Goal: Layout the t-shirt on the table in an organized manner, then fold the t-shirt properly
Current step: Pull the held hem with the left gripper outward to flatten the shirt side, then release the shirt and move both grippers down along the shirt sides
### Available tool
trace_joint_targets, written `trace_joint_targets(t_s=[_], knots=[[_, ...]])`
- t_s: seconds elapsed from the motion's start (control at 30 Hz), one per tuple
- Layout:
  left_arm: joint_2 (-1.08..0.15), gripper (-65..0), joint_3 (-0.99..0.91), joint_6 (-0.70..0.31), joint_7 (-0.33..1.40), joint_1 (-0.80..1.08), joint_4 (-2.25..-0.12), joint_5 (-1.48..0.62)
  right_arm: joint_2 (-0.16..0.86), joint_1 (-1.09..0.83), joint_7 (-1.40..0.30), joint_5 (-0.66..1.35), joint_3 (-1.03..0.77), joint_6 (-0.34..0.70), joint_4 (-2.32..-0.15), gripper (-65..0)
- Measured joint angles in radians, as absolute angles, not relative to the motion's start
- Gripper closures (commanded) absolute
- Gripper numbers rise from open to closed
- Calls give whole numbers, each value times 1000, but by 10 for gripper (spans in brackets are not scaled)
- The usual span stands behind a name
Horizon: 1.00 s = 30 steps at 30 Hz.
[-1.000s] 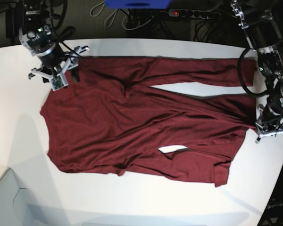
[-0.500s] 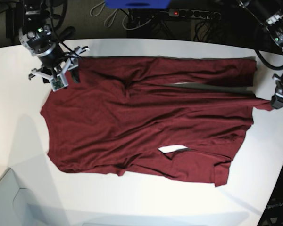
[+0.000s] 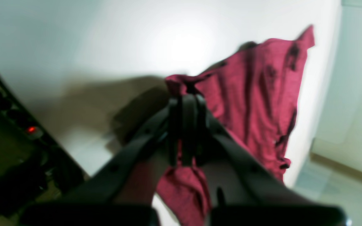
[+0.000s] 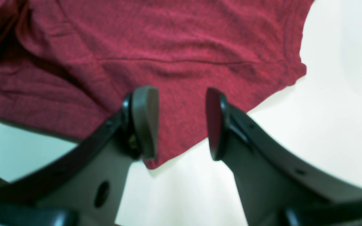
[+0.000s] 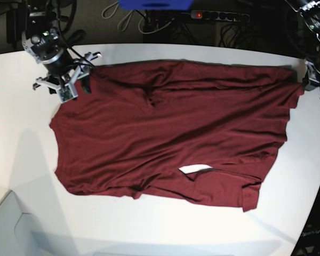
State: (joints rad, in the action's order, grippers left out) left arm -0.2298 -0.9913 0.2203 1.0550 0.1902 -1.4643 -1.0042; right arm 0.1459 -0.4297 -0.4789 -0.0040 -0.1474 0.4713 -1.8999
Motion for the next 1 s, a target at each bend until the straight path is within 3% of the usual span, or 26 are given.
trace_joint_targets(t_s=[0.1, 0.27, 0.4, 0.67, 0.87, 0.93, 1.0], knots=[[-229, -36, -992, 220, 1054, 189, -1431, -1006, 146, -430, -479, -4, -148, 471, -1900, -235], [-230, -181, -992, 220, 1055, 187, -1435, -1008, 146, -430, -479, -4, -148, 471, -1900, -235], [-227, -228, -994, 220, 1059, 193, -1466, -1023, 146, -414, -485, -4, -150, 472, -1900, -238], [-230, -228, -1033, 206, 1049, 191, -1626, -1157, 149, -356, -487, -4, -154, 471, -1905, -238], [-239, -223, -867, 214, 1038, -112, -1504, -1114, 149, -314, -485, -4, -155, 471, -1905, -235], [-233, -169, -783, 231, 1019, -201, -1402, -1014, 149, -311, -484, -4, -155, 471, -1906, -234], [-232, -60, -717, 236, 993, -257, -1311, -933, 149, -304, -493, -12, -154, 471, -1904, -234]])
